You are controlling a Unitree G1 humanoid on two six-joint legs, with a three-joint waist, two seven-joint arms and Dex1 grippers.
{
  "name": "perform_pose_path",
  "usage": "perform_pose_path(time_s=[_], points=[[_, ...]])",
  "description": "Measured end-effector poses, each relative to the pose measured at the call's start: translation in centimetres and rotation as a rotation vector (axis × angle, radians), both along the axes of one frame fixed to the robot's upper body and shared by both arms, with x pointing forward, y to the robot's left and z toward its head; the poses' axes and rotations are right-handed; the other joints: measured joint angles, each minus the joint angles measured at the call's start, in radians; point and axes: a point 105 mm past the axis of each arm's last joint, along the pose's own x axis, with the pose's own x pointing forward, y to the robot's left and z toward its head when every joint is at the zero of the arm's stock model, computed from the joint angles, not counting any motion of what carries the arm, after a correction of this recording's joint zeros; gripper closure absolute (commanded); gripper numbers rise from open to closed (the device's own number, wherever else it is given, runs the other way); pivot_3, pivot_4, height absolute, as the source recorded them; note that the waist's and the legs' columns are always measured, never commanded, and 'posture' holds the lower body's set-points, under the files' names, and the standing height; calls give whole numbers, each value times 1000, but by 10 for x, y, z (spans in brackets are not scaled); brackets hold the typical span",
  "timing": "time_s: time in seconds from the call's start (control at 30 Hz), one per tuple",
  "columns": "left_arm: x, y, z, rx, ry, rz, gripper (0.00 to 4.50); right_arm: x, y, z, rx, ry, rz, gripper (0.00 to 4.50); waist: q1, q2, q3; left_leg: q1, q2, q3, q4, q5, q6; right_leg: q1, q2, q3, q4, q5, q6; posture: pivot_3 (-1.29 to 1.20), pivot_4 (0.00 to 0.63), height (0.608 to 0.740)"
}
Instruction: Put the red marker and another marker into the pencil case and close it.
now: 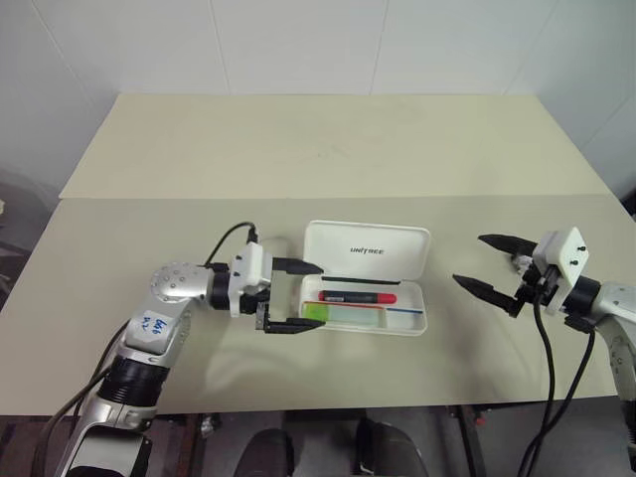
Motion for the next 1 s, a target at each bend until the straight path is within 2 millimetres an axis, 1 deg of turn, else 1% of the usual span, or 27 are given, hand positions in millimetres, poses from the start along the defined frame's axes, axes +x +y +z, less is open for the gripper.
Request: perform_pose_path(time_s=[0.1,0.23,0.33,0.67,0.7,0.73,0.8,0.87,1.0], points=[[1,5,17,-45,-8,34,18,16,-19,-5,13,-10,-184,0,-1,0,0,0,0,0,0,0,0,0,0,0,0,0,0,0,150,740],[6,12,39,-77,-58,82,18,25,-37,-15,25,-8,-343,0,-1,0,0,0,0,0,0,0,-1,0,0,1,0,0,0,0,150,740],[8,12,43,-78,-57,87,18,29,-46,-20,30,0,-410,0,-2,0,0,0,0,0,0,0,-1,0,0,1,0,0,0,0,150,740],[7,13,46,-63,-51,93,18,31,-67,-45,48,74,-498,0,-3,0,0,0,0,1,-1,0,-1,0,1,3,-1,0,0,0,150,740],[7,13,47,-64,-54,92,0,32,-68,-47,54,80,-504,383,-3,0,0,0,0,1,-1,0,-1,0,1,3,-1,0,0,0,150,740],[7,13,48,-65,-57,91,0,32,-71,-50,63,90,-514,604,-3,0,0,0,0,1,-1,1,-1,0,1,3,-1,0,0,0,150,740],[7,13,49,-66,-61,91,0,34,-71,-55,84,108,-520,1235,-4,0,0,0,0,1,-1,1,-2,0,2,3,-1,0,0,0,150,740],[7,12,50,-67,-64,89,0,36,-69,-56,105,116,-510,2047,-4,0,0,0,1,1,-1,1,-2,0,2,3,-1,0,0,0,150,740],[7,12,50,-67,-65,89,0,38,-70,-55,118,115,-516,3461,-7,0,0,1,1,1,-1,1,-2,0,2,4,-1,0,0,0,150,740]])
